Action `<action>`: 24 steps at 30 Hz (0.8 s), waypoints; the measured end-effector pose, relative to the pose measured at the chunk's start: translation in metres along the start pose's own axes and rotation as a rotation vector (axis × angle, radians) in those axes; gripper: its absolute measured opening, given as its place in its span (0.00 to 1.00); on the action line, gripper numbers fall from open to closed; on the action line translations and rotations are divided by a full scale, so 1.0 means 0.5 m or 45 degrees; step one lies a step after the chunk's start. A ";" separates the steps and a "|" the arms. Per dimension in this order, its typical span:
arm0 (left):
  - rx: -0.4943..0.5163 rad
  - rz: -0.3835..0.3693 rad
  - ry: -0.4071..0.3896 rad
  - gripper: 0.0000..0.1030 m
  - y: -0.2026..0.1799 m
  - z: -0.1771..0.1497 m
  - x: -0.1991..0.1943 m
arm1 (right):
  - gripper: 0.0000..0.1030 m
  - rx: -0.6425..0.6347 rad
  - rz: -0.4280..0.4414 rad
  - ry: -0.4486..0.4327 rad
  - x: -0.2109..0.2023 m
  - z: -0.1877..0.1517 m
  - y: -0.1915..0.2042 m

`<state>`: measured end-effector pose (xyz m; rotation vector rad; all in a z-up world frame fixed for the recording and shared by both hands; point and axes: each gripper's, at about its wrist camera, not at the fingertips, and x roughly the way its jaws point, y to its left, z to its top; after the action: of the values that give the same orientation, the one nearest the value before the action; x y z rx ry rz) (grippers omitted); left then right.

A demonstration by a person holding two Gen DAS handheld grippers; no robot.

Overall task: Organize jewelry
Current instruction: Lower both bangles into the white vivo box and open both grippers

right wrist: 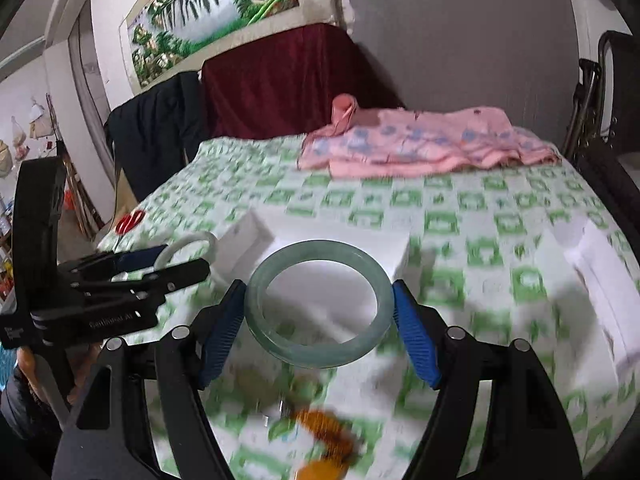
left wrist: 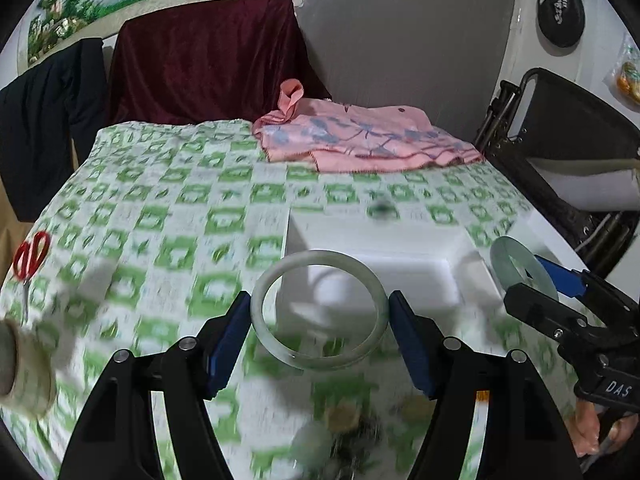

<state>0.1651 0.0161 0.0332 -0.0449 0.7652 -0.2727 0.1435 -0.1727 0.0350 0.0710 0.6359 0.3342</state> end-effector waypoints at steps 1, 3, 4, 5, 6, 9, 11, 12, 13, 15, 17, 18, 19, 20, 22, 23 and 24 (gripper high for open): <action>-0.009 -0.010 0.007 0.67 0.000 0.010 0.010 | 0.67 0.002 -0.005 0.004 0.012 0.008 -0.002; -0.019 -0.018 0.016 0.67 0.000 0.022 0.026 | 0.67 0.011 -0.018 0.017 0.042 0.021 -0.010; -0.020 -0.022 0.019 0.67 -0.001 0.027 0.037 | 0.67 0.016 -0.022 0.023 0.054 0.024 -0.013; -0.020 -0.026 0.023 0.67 -0.001 0.029 0.044 | 0.67 0.023 -0.022 0.030 0.067 0.027 -0.018; -0.020 -0.033 0.030 0.67 -0.002 0.030 0.054 | 0.67 0.028 -0.020 0.032 0.075 0.027 -0.021; -0.034 -0.040 0.040 0.68 0.001 0.024 0.070 | 0.68 0.044 -0.011 0.042 0.095 0.023 -0.028; -0.044 -0.048 0.043 0.69 0.009 0.019 0.074 | 0.68 0.061 0.011 0.031 0.095 0.021 -0.040; -0.050 -0.053 0.043 0.69 0.012 0.018 0.074 | 0.68 0.069 0.019 0.028 0.094 0.020 -0.041; -0.058 -0.060 0.041 0.69 0.017 0.016 0.072 | 0.68 0.083 0.033 0.020 0.090 0.020 -0.045; -0.074 -0.072 0.036 0.69 0.025 0.014 0.066 | 0.68 0.103 0.047 0.009 0.081 0.020 -0.053; -0.079 -0.078 0.033 0.69 0.029 0.013 0.062 | 0.68 0.125 0.045 0.011 0.074 0.019 -0.061; -0.080 -0.082 0.034 0.70 0.030 0.010 0.061 | 0.68 0.147 0.047 0.018 0.071 0.017 -0.067; -0.080 -0.080 0.036 0.70 0.031 0.009 0.060 | 0.68 0.172 0.052 0.028 0.069 0.014 -0.075; -0.078 -0.076 0.039 0.71 0.031 0.007 0.061 | 0.68 0.197 0.062 0.036 0.068 0.012 -0.081; -0.072 -0.069 0.050 0.71 0.031 0.002 0.063 | 0.68 0.267 0.100 0.062 0.068 0.004 -0.098; -0.070 -0.069 0.056 0.71 0.030 -0.001 0.065 | 0.68 0.293 0.120 0.072 0.068 0.000 -0.103; -0.068 -0.072 0.064 0.72 0.030 -0.004 0.067 | 0.68 0.322 0.145 0.086 0.070 -0.005 -0.108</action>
<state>0.1903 0.0218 0.0070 -0.1108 0.8220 -0.3080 0.1840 -0.2125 0.0040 0.3396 0.7406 0.3661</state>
